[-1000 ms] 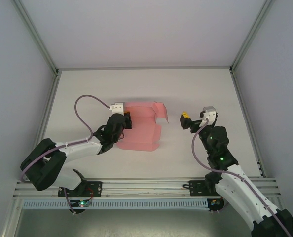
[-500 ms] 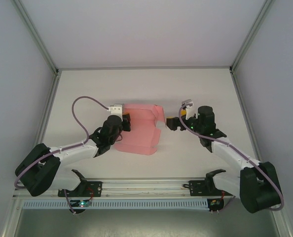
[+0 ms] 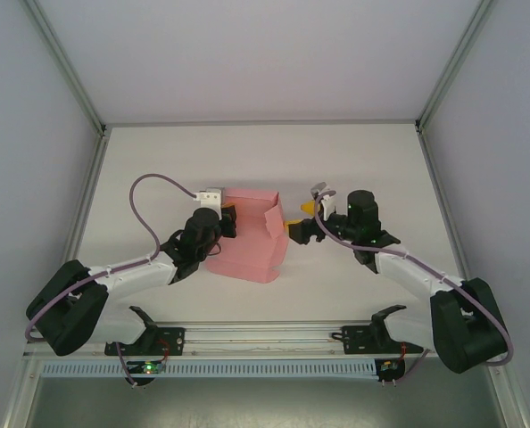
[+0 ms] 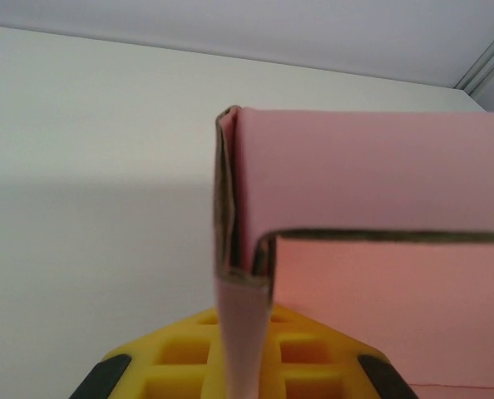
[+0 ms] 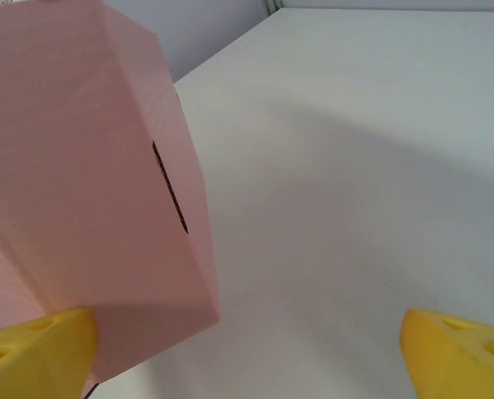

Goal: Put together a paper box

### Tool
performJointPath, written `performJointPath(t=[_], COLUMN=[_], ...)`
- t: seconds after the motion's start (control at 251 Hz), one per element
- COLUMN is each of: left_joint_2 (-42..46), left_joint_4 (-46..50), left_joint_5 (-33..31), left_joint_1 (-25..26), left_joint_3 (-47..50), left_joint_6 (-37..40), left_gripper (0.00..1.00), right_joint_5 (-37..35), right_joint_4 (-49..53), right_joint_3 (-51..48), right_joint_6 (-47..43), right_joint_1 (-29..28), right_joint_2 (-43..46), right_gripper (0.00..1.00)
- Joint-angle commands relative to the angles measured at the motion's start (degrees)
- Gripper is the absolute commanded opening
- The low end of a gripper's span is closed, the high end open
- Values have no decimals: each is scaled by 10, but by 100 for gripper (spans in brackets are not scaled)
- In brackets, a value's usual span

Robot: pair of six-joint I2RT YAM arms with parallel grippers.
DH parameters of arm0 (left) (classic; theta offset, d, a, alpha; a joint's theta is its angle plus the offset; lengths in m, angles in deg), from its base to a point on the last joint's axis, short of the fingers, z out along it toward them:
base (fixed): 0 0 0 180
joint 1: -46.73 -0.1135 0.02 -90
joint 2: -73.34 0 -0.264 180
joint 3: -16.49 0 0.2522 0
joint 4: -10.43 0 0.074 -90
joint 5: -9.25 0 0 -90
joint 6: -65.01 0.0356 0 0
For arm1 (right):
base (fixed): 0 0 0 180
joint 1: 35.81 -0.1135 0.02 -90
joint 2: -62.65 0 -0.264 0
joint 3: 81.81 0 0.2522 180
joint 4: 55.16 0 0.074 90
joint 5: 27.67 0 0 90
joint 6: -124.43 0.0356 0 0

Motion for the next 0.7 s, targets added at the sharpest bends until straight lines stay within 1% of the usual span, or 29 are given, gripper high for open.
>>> performJointPath(t=[0.0, 0.136, 0.204, 0.347, 0.447, 0.543, 0.698], left_joint_2=[2, -1, 1, 2, 1, -3, -11], left_joint_4=[-12, -4, -3, 7, 19, 24, 26], left_joint_5=[3, -2, -5, -18, -35, -48, -46], left_joint_1=[-6, -6, -7, -6, -6, -7, -6], left_joint_3=[-6, -8, -7, -9, -12, -12, -17], left_joint_6=[-8, -9, -10, -10, -10, -10, -9], left_gripper=[0, 0, 0, 0, 0, 0, 0], right_joint_5=[19, 9, -7, -119, -152, -146, -88], right_joint_4=[-19, -18, -8, 70, 98, 101, 104], right_joint_3=[25, 35, 40, 64, 70, 64, 64], right_joint_6=[-16, -27, -34, -59, -68, -70, -76], right_joint_1=[-14, -25, -30, -52, -64, -69, -70], right_joint_2=[-13, -21, -17, -7, 3, 18, 25], right_gripper=[92, 88, 87, 85, 85, 84, 68])
